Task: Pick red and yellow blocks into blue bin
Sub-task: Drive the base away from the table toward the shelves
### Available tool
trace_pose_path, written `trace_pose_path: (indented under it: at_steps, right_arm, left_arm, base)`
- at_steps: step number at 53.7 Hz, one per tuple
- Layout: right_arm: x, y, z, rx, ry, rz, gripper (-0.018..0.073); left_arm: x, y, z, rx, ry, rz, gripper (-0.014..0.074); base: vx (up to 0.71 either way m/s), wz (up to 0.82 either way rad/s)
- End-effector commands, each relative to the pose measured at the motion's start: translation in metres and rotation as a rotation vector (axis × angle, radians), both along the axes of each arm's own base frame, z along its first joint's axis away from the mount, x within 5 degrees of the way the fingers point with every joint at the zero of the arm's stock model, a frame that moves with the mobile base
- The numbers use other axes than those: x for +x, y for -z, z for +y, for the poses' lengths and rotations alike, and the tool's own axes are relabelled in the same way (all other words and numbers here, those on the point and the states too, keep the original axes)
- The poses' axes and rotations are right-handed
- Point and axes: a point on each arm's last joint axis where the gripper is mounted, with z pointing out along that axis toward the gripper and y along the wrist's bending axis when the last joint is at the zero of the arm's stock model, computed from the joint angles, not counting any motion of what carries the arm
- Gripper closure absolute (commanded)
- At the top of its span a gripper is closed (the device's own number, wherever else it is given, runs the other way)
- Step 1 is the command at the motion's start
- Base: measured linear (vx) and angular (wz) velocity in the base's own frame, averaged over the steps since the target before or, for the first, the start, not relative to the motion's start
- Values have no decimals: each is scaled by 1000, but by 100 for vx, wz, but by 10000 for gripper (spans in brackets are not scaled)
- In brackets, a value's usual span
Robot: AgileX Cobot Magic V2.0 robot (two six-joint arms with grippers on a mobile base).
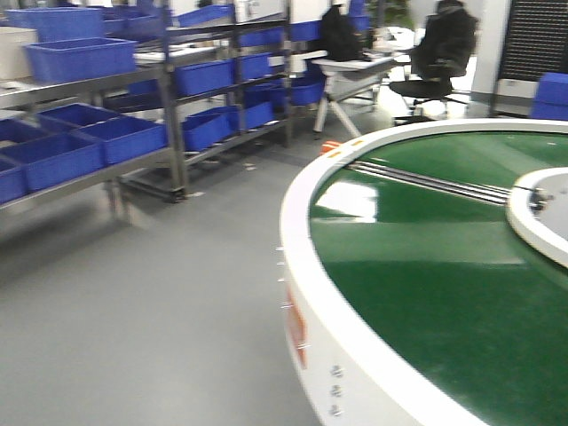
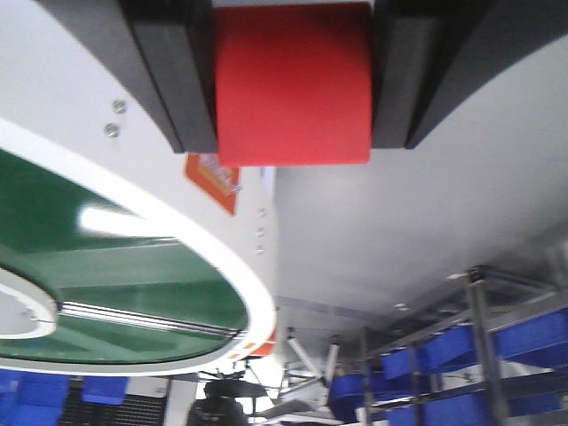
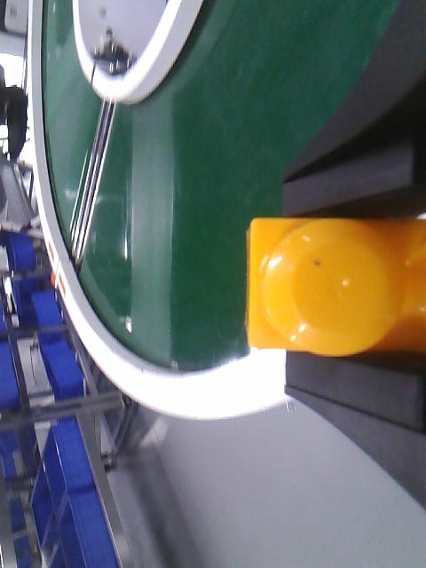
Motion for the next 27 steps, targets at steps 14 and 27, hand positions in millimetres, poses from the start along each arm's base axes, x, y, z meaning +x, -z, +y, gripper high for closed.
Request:
trace_pose_path:
  at_steps: [14,27]
  right_arm:
    - [0,-15,2,-16,-29,-87,569]
    - [0,-15,2,-16,-29,-87,569]
  left_arm:
    - [0,-16,2,-36,-23,-95,596]
    - [0,-16,2,-36,-23,-96,596]
  base:
    - [-16,65]
    - [-7,59]
